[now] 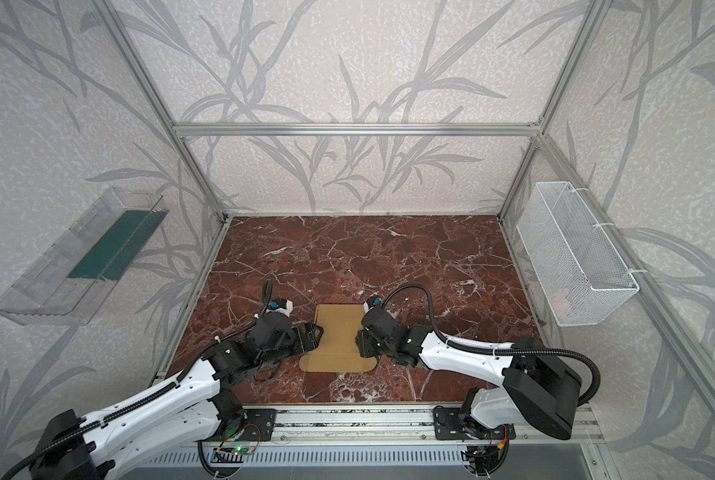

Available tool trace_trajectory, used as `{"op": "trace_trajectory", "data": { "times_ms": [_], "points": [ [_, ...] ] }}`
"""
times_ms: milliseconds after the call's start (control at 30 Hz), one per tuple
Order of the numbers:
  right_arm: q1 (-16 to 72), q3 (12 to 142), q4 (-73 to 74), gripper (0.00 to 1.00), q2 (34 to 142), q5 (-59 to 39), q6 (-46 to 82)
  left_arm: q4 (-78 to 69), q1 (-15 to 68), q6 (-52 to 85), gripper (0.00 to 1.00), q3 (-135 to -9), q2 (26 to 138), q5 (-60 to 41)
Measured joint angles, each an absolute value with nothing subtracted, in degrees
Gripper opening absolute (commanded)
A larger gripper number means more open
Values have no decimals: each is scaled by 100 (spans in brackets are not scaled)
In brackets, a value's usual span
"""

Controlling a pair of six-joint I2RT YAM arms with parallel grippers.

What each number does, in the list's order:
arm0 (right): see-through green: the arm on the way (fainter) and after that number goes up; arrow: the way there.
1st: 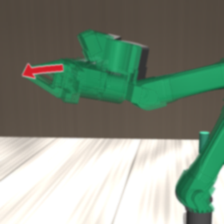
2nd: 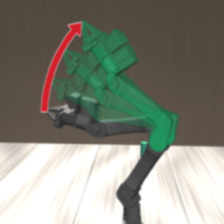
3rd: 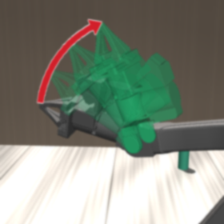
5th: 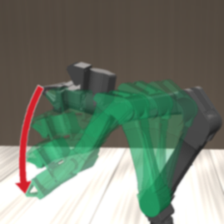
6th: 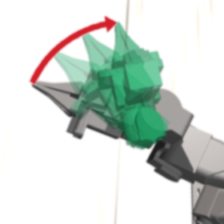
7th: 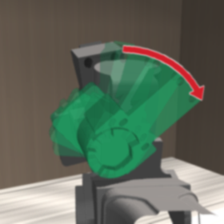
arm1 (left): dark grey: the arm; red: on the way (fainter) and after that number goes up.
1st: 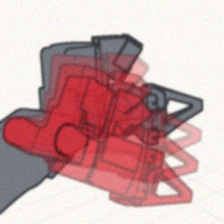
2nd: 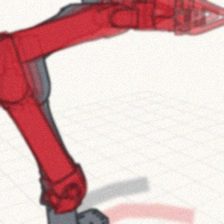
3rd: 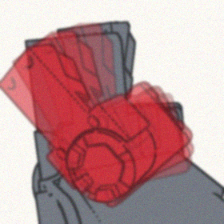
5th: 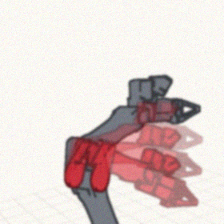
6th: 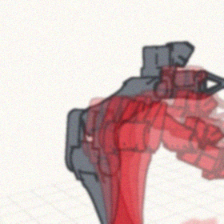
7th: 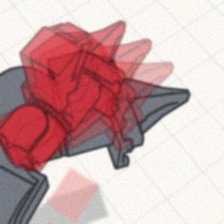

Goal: Fold the paper box

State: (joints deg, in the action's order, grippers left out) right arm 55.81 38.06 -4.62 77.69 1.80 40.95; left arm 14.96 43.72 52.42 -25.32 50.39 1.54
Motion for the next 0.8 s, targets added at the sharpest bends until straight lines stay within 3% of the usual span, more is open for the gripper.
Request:
{"op": "trace_trajectory", "data": {
  "times_ms": [267,800],
  "points": [
    [5500,3806,-152,51,7863,-126,3999,445,4307,5203,99,-2443,5575,-211],
    [5120,3511,379,50,7977,-412,4132,-106,4230,5229,99,-2196,5905,-322]
  ]
}}
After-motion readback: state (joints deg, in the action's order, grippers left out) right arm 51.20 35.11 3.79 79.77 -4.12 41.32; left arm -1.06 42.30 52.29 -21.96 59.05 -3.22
